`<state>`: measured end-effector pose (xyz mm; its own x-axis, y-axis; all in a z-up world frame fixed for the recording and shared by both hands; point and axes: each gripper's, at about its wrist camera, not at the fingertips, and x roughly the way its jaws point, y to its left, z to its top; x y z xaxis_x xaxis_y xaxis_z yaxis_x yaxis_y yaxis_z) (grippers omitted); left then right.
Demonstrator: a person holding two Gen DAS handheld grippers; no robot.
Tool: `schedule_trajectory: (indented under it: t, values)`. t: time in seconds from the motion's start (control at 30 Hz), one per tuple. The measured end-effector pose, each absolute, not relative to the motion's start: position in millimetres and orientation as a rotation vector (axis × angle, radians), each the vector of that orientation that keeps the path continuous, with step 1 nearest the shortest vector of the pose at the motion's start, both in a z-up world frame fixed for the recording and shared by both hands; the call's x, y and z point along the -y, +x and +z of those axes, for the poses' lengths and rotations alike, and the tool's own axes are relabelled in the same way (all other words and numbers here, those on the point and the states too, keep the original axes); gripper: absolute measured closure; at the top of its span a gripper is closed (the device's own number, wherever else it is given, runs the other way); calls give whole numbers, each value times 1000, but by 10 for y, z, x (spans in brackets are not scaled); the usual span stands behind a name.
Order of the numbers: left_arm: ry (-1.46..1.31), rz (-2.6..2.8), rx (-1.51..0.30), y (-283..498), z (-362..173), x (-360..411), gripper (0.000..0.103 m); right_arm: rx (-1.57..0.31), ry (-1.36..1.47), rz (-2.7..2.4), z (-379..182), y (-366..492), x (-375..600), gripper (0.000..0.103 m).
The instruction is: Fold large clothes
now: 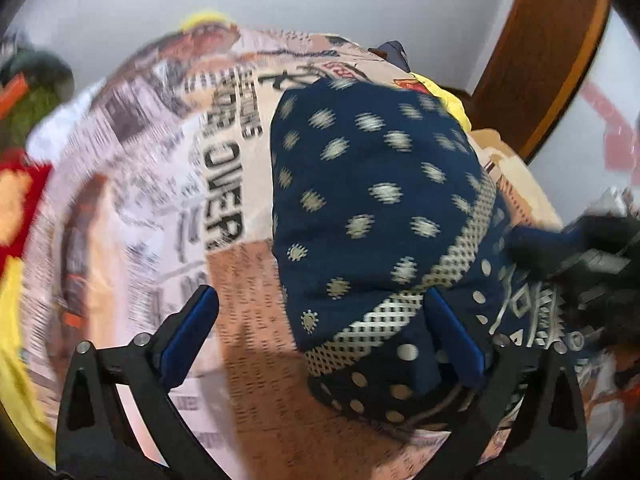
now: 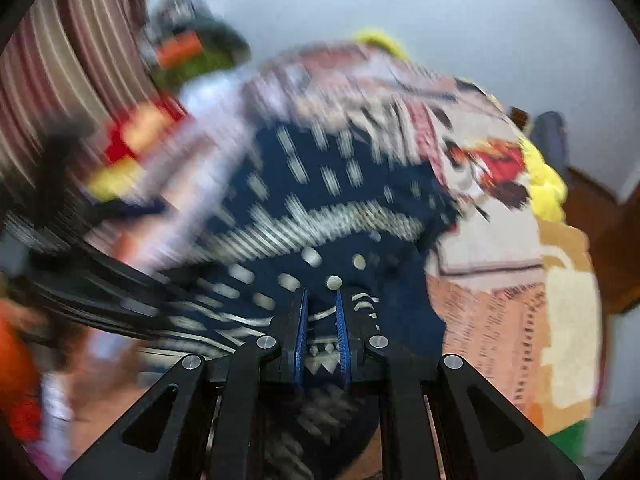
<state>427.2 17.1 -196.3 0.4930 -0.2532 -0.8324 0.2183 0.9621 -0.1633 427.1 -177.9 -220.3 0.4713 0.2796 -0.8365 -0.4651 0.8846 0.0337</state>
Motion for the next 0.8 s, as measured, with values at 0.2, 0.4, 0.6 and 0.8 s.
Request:
schedule_trajectory:
  t: [0.2, 0.4, 0.6, 0.8]
  values:
    - [-48, -316, -1015, 4344, -2183, -94, 0, -897, -362, 398, -2601, 4185, 1865, 94]
    - [12, -276, -984, 4300, -2136, -53, 0, -812, -447, 212, -2633, 4172, 2165, 22]
    - [-8, -250, -982, 4240, -1970, -102, 0, -934, -124, 276, -2370, 4342, 2722, 22]
    - [18, -218, -955, 4269, -1749, -189, 0, -979, 151, 421, -2199, 4472, 2798, 21]
